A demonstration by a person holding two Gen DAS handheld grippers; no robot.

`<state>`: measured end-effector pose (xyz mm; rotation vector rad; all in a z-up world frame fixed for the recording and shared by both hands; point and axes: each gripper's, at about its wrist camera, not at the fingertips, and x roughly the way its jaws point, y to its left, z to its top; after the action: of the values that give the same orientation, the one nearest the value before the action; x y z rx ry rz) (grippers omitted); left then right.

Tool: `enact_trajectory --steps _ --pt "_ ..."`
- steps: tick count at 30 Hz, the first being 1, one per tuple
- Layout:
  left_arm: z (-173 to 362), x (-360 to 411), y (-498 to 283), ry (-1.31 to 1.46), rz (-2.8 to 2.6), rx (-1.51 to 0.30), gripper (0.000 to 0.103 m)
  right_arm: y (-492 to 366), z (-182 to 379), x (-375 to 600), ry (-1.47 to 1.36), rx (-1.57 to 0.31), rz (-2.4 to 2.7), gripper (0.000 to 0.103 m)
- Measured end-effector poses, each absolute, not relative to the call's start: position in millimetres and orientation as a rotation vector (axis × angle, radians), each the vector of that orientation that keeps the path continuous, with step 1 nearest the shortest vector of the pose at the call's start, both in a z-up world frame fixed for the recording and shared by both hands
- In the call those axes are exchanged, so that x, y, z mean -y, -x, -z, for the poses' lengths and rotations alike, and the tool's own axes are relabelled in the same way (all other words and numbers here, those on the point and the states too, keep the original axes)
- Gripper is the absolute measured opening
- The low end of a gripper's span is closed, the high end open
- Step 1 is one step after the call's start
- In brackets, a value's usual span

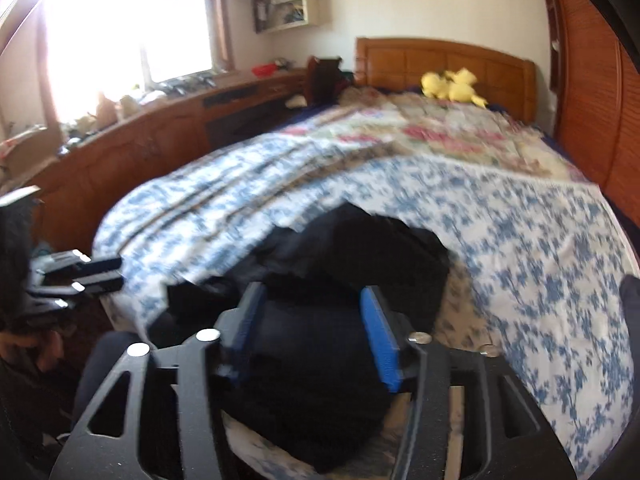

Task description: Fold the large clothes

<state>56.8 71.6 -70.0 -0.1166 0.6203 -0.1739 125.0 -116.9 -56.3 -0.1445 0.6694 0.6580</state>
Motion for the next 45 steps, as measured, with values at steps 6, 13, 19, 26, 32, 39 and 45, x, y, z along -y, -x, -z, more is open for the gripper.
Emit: enact_trajectory --steps 6,13,19,26,32,39,45 --pt "65.2 -53.8 -59.9 0.098 0.21 -0.618 0.037 -130.6 113.6 117.4 0.154 -0.814 -0.668 0.037" --pt "73.6 -40.1 -67.2 0.103 0.254 -0.647 0.037 -117.8 145.8 110.1 0.166 -0.833 -0.679 0.037" --pt "75.2 -24.2 -73.5 0.098 0.28 -0.656 0.037 -115.7 145.0 113.1 0.136 -0.828 -0.69 0.037" --pt "83.6 -9.3 -89.0 0.071 0.291 -0.685 0.037 -112.9 137.2 124.0 0.099 -0.818 -0.692 0.037" --pt "98.5 -14.5 -93.6 0.089 0.285 -0.689 0.013 -114.7 130.5 132.2 0.096 -0.82 -0.696 0.037" --pt "93.9 -32.8 -74.1 0.13 0.271 -0.635 0.003 -132.3 111.2 117.8 0.164 -0.783 -0.71 0.036" --pt "107.0 -66.3 -58.1 0.169 0.198 -0.643 0.003 -160.6 95.4 74.0 0.237 -0.766 -0.764 0.036"
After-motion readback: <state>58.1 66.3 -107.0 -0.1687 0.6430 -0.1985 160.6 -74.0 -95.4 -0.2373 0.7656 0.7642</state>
